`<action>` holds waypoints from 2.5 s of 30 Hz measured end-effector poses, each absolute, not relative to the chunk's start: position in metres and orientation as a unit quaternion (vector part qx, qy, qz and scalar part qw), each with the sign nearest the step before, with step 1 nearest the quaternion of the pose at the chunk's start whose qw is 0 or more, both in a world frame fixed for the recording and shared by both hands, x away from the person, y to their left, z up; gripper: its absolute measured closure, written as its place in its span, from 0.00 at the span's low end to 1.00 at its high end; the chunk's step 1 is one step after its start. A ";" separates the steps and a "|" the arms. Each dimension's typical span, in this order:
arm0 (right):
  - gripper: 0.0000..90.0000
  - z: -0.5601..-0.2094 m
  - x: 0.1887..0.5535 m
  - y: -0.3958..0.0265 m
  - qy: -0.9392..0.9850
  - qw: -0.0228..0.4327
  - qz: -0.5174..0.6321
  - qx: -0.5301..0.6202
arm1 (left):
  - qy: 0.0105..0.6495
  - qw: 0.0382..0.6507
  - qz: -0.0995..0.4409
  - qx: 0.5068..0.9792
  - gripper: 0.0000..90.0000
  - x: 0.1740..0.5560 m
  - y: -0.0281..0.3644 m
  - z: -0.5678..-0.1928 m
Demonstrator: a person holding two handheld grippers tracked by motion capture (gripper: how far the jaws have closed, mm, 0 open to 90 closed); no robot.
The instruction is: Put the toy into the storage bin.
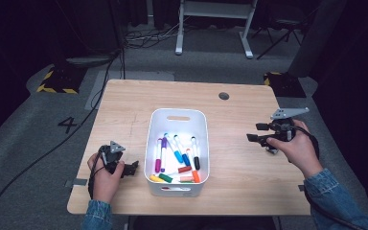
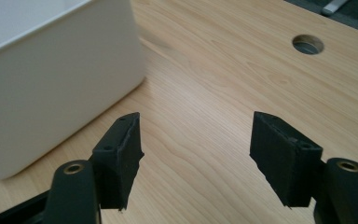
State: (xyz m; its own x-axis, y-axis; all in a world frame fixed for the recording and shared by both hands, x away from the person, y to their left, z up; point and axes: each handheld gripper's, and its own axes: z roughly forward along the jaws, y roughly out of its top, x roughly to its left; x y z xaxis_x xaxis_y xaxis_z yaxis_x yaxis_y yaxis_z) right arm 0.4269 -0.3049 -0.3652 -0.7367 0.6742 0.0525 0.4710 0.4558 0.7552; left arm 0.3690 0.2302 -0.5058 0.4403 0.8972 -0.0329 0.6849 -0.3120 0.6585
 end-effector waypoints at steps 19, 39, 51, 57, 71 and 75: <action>0.37 -0.398 0.445 -0.376 0.809 0.162 0.367 0.430 | 0.501 0.303 0.179 0.791 0.00 0.368 0.231 -0.505; 0.34 -0.460 0.464 -0.401 0.808 0.158 0.325 0.464 | 0.502 0.305 0.178 0.790 0.00 0.368 0.230 -0.506; 0.27 -0.483 0.466 -0.404 0.816 0.156 0.310 0.463 | 0.502 0.305 0.178 0.790 0.00 0.368 0.230 -0.506; 0.24 -0.489 0.464 -0.405 0.818 0.153 0.305 0.464 | 0.502 0.304 0.178 0.790 0.00 0.368 0.230 -0.506; 0.26 -0.494 0.458 -0.407 0.817 0.177 0.315 0.449 | 0.502 0.304 0.178 0.790 0.00 0.368 0.230 -0.506; 0.27 -0.492 0.457 -0.405 0.819 0.173 0.309 0.452 | 0.502 0.305 0.178 0.790 0.00 0.368 0.230 -0.506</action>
